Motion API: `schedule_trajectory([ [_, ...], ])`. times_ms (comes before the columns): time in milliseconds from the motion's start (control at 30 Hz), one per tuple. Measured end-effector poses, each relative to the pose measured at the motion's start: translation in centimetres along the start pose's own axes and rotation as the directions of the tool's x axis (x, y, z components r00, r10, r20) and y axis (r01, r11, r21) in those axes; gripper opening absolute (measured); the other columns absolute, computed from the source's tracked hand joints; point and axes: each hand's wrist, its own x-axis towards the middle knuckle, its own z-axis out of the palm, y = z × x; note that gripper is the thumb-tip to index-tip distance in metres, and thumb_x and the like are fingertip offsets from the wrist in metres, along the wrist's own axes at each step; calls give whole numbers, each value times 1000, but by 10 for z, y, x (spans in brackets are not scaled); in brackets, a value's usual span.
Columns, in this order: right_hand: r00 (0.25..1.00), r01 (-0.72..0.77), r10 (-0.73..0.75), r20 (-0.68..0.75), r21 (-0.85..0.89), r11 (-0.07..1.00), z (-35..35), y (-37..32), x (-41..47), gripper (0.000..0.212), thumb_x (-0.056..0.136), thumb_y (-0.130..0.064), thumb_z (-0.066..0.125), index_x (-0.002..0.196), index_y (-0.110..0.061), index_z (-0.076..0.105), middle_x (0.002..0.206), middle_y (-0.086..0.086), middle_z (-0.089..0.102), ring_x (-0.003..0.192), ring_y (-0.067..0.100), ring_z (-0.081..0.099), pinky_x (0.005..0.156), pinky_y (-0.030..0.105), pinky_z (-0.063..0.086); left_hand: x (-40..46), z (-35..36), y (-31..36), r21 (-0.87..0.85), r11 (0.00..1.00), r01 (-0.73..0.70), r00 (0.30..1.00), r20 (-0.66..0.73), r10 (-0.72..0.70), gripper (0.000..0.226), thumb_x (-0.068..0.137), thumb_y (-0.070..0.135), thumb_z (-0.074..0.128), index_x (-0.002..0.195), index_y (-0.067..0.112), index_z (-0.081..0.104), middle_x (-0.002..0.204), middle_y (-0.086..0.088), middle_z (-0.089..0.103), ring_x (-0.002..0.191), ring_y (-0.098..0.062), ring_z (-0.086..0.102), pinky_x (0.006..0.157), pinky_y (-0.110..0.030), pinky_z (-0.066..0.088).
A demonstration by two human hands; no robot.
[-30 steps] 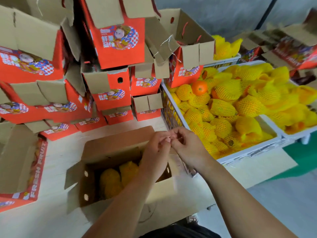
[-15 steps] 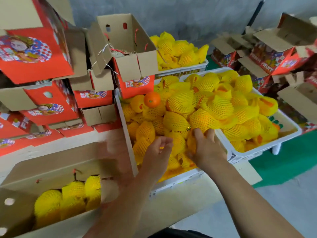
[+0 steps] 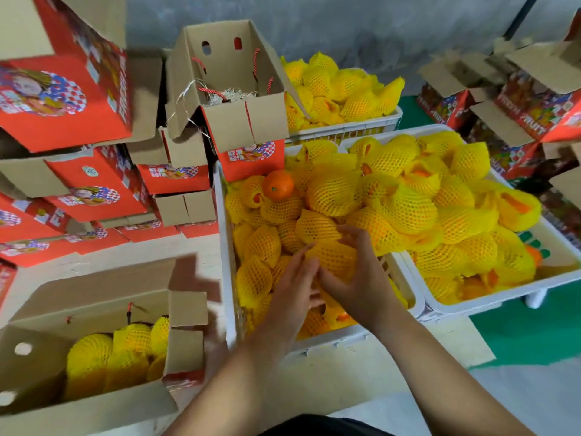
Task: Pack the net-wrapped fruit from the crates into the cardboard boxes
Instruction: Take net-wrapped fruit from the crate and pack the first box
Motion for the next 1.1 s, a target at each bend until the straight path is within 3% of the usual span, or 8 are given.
schedule_trajectory([
  [267,966,-34,39,255,-22,999,1,9,9,53,80,-39,80,127,-40,55,120,-9,65,107,6,63,87,32,55,-2,-11,-1,111,977,-184,976,-95,195,17,98,30,63,110,27,75,114,0,75,109,-21,69,89,-34,58],
  [367,958,-122,103,268,55,991,6,11,6,55,77,-52,77,125,-47,52,97,-9,71,84,9,70,68,35,60,-1,-10,3,104,982,-159,974,-143,173,13,100,27,65,101,32,77,103,5,77,99,-13,72,76,-23,57],
  [433,965,-148,116,233,126,981,9,10,7,51,78,-55,73,124,-51,51,90,-6,72,71,12,69,61,41,60,0,-8,5,2,990,-142,965,-224,139,12,99,27,66,106,31,75,109,-1,77,106,-20,71,82,-32,60],
  [500,977,-168,138,162,184,969,15,8,11,49,82,-50,73,125,-49,50,92,-7,70,77,11,70,66,41,62,0,-1,5,-200,977,-67,979,-204,25,25,101,32,62,126,29,66,124,-5,73,119,-27,68,101,-47,55],
  [633,956,-291,287,65,343,893,30,2,13,46,88,-41,75,126,-42,49,107,-17,61,88,-10,64,65,11,53,-9,15,0,-421,898,130,991,74,-108,55,97,53,54,149,37,48,143,3,63,134,-21,59,119,-56,37],
  [833,947,-315,259,188,411,855,27,1,5,56,93,-44,71,136,-43,36,129,-7,58,117,13,61,91,33,58,-8,11,3,-361,927,104,992,107,-70,48,109,50,34,148,27,50,141,-5,65,132,-27,61,115,-60,41],
  [933,977,-186,170,129,121,975,21,0,5,81,79,-73,60,146,-46,22,150,-8,39,143,20,35,116,48,35,-9,7,4,-362,917,166,978,178,-107,56,108,55,28,149,24,52,144,-8,62,135,-28,58,114,-53,45],
  [1100,994,-40,29,101,114,993,10,-8,14,76,90,-67,50,152,-28,33,144,-2,45,136,15,41,113,44,37,-9,-8,10,-358,923,145,988,95,-118,53,104,49,44,148,21,52,142,-8,64,131,-27,62,108,-50,51],
])
